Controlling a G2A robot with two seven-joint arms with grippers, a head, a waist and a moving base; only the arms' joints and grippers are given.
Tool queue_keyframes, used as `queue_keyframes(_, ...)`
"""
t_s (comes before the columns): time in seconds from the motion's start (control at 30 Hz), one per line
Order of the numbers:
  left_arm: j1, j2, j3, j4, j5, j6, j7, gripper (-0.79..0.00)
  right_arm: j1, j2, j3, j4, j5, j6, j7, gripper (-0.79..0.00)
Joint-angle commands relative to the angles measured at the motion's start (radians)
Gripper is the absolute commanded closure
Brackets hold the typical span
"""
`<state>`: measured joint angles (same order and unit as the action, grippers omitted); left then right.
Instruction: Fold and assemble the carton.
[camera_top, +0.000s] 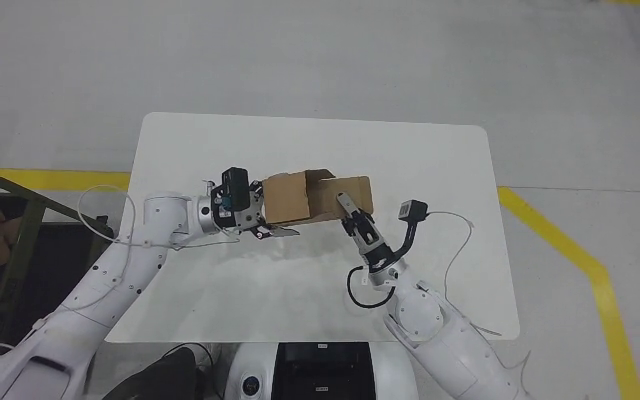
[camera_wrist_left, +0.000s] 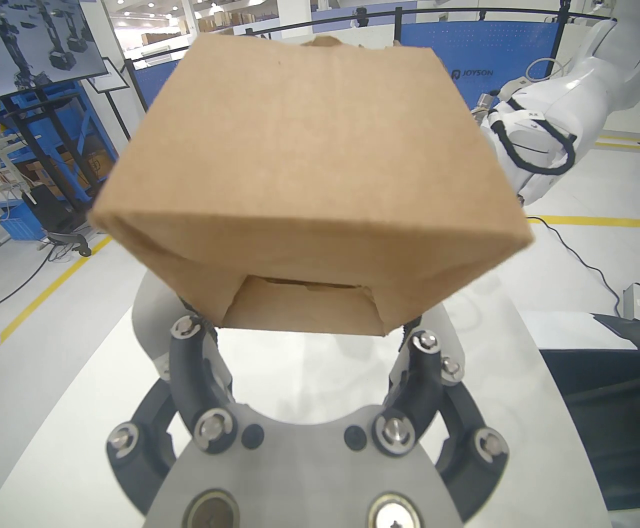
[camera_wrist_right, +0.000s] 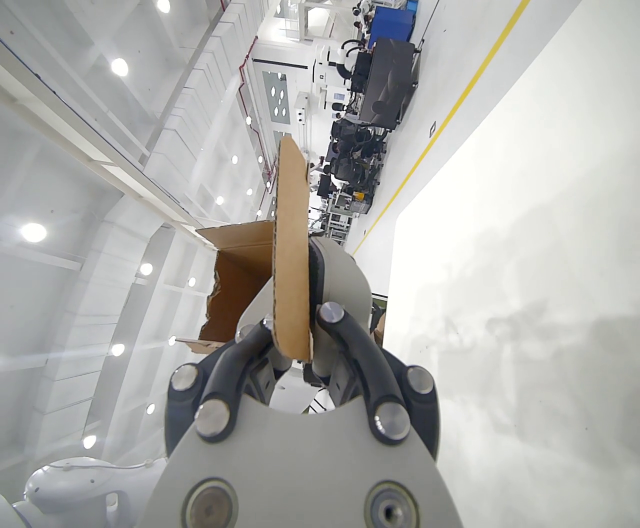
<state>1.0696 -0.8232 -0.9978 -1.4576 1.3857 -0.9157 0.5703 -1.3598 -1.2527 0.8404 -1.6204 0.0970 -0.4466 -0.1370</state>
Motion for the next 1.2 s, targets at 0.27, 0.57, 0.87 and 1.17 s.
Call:
queue_keyframes(0.27, 0.001, -0.007, -0.011, 0.008, -0.015, -0.015, -0.008, -0.665, -0.01, -0.013, 0.013, 0.006, -0.01, 0.007, 0.017, 0.0)
queue_keyframes(0.57, 0.013, -0.01, -0.027, 0.007, -0.024, -0.032, -0.029, -0.502, -0.02, -0.024, 0.027, 0.009, -0.022, 0.015, 0.027, -0.566)
queue_keyframes(0.87, 0.033, -0.008, -0.047, 0.017, -0.002, -0.054, -0.033, -0.523, -0.034, -0.028, 0.071, 0.005, -0.053, 0.019, 0.02, -0.785)
queue_keyframes(1.17, 0.056, -0.002, -0.069, 0.051, 0.048, -0.082, -0.023, -0.517, -0.059, 0.005, 0.251, -0.072, -0.204, -0.036, 0.097, -0.785)
